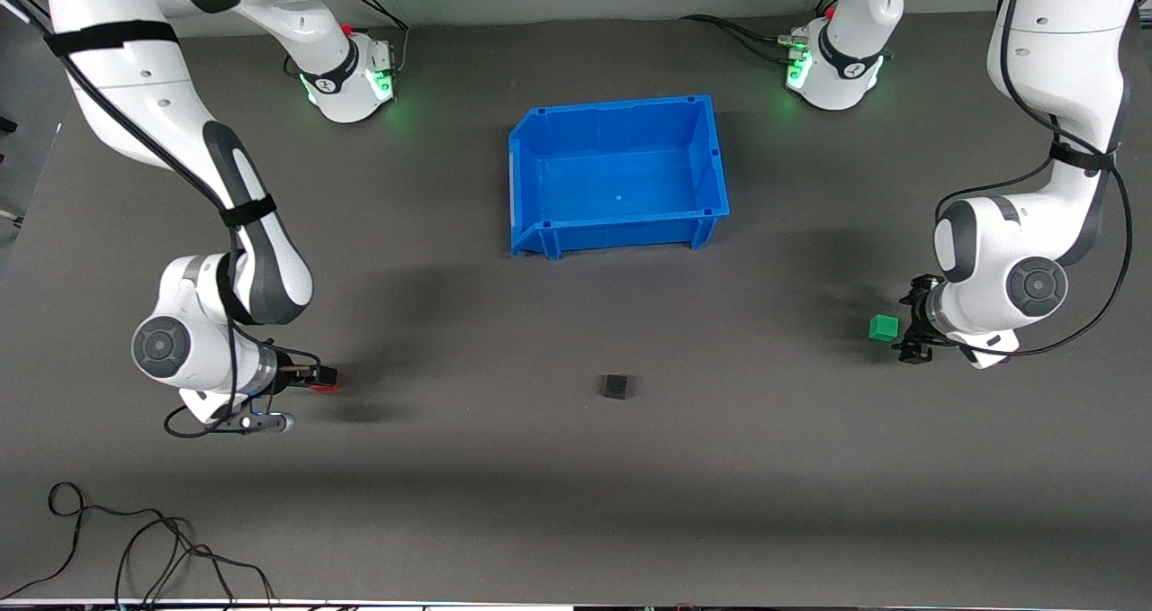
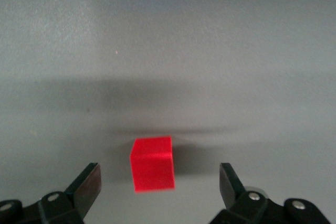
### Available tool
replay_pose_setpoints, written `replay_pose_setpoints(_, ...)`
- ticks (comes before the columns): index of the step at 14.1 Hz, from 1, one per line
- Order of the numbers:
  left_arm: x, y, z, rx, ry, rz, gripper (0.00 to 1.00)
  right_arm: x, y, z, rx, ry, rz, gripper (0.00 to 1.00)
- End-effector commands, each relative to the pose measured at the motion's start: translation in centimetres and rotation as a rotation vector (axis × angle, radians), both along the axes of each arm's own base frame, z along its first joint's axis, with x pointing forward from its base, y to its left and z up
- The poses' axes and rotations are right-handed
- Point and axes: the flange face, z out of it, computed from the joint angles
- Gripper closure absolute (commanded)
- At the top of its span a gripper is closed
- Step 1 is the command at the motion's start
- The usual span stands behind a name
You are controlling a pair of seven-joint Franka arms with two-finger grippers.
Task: Attach green and red cubes to black cube
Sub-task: 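Lower and close the right gripper on the red cube while the left grasps green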
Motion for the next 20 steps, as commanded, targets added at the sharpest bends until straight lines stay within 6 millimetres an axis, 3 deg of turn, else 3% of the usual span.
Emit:
replay_pose_setpoints(1,0.2,0.0,-1.6,0.004,-0.025,0.013,0.27,0.4,1.5,-1.1,0.003,-0.023,-0.015,0.00)
replay_pose_setpoints(5,0.3,-0.1,-2.4,0.005,-0.033,0.009,0.29,0.4,1.5,-3.2,0.002,-0.030,-0.017,0.00)
replay_pose_setpoints(11,0.5,-0.2,-1.3,0.000,-0.039,0.009,0.27,0.3,1.0,-4.1,0.001,-0.025,-0.024,0.04)
replay_pose_setpoints(12,0.7,-0.2,-1.1,0.000,-0.040,0.009,0.27,0.4,0.8,-4.1,0.001,-0.031,-0.027,0.11)
replay_pose_setpoints(16,0.6,-0.4,-1.0,-0.003,-0.040,0.011,0.27,0.4,1.0,-4.2,0.000,-0.036,-0.021,0.60)
replay_pose_setpoints(19,0.6,-0.8,-1.1,-0.005,-0.037,0.008,0.28,0.4,1.0,-4.3,0.000,-0.034,-0.021,0.80)
replay_pose_setpoints(20,0.5,-0.8,-1.2,-0.006,-0.036,0.006,0.28,0.4,1.0,-4.3,0.001,-0.034,-0.022,0.82)
